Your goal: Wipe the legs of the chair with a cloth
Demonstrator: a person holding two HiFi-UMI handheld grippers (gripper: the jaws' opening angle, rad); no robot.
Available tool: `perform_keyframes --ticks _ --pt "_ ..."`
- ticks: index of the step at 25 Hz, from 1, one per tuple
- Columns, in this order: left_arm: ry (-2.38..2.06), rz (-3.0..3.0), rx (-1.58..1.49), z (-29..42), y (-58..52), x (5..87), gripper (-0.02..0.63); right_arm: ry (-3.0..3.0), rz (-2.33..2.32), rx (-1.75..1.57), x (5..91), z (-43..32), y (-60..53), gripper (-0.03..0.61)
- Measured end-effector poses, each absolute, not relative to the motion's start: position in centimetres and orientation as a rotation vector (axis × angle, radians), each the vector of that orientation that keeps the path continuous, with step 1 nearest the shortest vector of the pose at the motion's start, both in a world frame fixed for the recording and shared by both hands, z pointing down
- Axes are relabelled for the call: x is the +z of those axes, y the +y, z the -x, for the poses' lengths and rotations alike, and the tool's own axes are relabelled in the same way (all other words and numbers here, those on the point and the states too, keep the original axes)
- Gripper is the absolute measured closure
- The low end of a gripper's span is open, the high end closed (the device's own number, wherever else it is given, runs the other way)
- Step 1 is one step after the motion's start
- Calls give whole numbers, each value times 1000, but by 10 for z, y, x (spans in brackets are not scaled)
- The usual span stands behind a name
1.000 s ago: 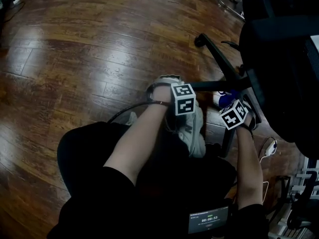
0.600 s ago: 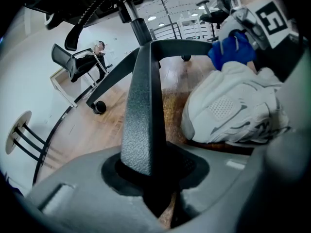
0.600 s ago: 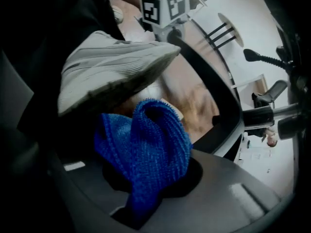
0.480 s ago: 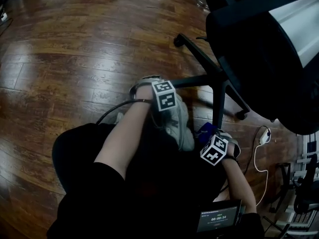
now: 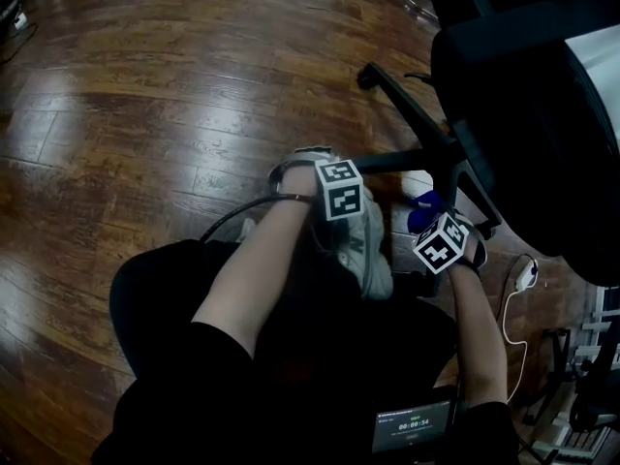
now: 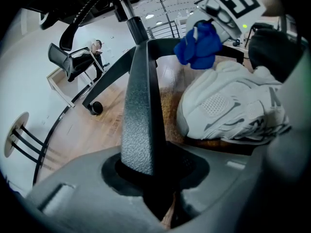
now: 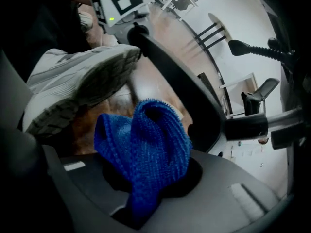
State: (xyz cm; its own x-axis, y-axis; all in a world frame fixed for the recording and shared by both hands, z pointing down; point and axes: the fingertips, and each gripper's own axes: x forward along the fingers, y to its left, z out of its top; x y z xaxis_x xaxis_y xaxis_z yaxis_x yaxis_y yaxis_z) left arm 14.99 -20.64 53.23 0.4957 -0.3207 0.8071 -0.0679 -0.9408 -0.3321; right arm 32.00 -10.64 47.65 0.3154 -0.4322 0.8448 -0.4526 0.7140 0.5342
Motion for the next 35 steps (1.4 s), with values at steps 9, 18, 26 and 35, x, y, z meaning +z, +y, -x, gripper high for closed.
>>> perform_keyframes --ticks 9,18,26,35 --pt "299 2466 -1412 -155 -209 531 489 -1236 -973 -133 449 -335 -189 503" --pt "319 2458 -1417 -154 -210 534 489 -1251 -817 -45 480 -316 -94 503" --pt "334 2468 -1435 -152 -211 534 489 -1265 -550 46 510 -297 10 503" --pt "310 2452 -1442 -156 -213 533 491 -1247 -810 -13 480 -323 -108 505"
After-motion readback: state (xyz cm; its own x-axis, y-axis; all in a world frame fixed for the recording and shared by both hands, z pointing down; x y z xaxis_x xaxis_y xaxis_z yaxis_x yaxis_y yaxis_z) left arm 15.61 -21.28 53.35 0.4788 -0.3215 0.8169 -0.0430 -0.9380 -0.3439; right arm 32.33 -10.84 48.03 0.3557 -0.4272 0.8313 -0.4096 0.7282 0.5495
